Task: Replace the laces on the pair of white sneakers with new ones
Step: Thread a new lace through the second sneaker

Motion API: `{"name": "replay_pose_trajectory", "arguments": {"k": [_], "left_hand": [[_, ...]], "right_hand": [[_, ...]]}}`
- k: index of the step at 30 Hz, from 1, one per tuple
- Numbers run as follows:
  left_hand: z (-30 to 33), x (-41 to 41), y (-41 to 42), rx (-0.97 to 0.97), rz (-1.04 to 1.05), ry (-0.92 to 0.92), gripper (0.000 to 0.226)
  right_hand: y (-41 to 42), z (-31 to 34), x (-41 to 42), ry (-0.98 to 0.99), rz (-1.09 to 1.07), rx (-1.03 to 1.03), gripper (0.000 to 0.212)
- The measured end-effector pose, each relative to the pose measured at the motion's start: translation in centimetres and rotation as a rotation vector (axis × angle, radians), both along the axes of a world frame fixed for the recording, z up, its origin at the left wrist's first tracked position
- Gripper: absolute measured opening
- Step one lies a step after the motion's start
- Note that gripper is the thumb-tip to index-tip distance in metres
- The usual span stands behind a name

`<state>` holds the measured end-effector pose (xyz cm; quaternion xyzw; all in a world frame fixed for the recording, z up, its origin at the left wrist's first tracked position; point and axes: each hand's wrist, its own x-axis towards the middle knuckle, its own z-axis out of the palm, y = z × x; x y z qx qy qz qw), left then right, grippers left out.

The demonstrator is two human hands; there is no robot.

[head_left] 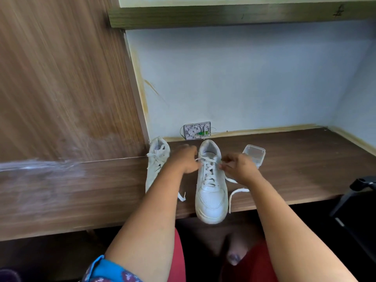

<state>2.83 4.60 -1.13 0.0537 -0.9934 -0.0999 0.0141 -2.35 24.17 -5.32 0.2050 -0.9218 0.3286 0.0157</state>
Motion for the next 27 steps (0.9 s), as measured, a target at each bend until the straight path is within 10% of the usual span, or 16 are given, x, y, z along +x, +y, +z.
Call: {"name": "replay_pose_trajectory", "arguments": {"k": [13,27], "left_hand": [[-1.8,-1.2,1.5,0.12,-0.118,0.227,0.009],[-0.4,-0.2,1.2,0.104,-0.033,0.022,0.023]], "right_hand": [[-1.8,-2.5,-0.1,0.17,0.02,-0.105,0.011],[-1.3,-1.7,-0.7,0.254,-0.009,0.025,0.01]]}}
